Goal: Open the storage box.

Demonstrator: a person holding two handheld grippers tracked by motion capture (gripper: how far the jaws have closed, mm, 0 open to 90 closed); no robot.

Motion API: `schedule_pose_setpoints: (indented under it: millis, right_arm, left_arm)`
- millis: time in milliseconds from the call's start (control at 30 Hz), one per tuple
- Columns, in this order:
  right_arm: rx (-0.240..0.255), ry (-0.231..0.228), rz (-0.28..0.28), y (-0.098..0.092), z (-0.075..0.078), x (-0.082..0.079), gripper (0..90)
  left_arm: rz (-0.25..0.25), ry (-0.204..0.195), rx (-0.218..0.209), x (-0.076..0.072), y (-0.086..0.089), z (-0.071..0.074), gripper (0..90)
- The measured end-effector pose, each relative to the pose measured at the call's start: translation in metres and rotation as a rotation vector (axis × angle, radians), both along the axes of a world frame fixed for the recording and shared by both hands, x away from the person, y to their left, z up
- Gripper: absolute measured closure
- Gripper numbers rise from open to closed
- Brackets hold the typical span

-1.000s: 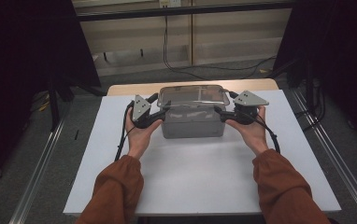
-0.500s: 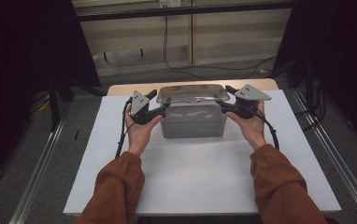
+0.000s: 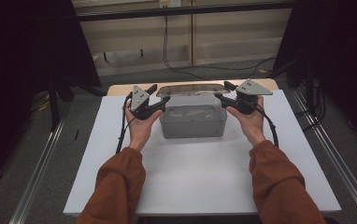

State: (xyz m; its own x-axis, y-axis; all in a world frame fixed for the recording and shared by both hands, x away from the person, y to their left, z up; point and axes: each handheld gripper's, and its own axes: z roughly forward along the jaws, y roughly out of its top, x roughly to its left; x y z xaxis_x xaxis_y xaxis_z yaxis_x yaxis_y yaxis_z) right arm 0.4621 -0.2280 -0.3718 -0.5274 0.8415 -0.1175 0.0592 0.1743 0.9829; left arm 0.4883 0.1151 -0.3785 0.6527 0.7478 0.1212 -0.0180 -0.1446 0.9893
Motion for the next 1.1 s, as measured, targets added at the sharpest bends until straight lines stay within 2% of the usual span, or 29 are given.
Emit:
schedule_pose_setpoints:
  millis: [167,333,433,633,733,833,900,933,1033,1100]
  right_arm:
    - [0.002,0.002,0.001,0.0,0.003,0.003,46.2]
    - [-0.012,-0.002,-0.01,-0.001,0.007,0.007,46.7]
    - [-0.005,-0.003,-0.01,-0.002,0.008,0.008,47.4]
    - [0.005,-0.002,-0.019,-0.005,0.005,0.012,49.1]
    - [0.017,0.002,-0.021,-0.007,0.005,0.014,50.0]
    - [0.015,0.0,-0.023,-0.008,0.007,0.017,50.0]
    - [0.024,0.003,-0.023,-0.008,0.008,0.019,51.9]
    - [0.023,-0.001,-0.022,-0.008,0.008,0.02,52.8]
    - [0.02,0.002,-0.02,-0.007,0.008,0.022,53.7]
    - [0.029,0.0,-0.019,-0.007,0.008,0.024,53.8]
  left_arm:
    - [0.012,0.002,-0.011,0.005,0.001,0.0,38.1]
    - [0.008,0.003,-0.002,0.009,0.002,0.002,41.3]
    - [0.014,-0.003,-0.001,0.011,0.002,0.003,41.6]
    - [0.016,-0.013,0.033,0.016,0.0,0.005,42.3]
    - [0.023,-0.007,0.021,0.019,-0.001,0.005,42.6]
    - [0.01,0.006,0.019,0.02,-0.002,0.006,47.1]
    - [0.019,-0.001,0.033,0.021,-0.002,0.007,47.6]
    - [0.015,0.005,0.02,0.022,-0.003,0.007,48.9]
    - [0.024,0.003,0.022,0.025,-0.002,0.008,51.3]
    - [0.04,0.0,0.038,0.026,-0.001,0.008,52.0]
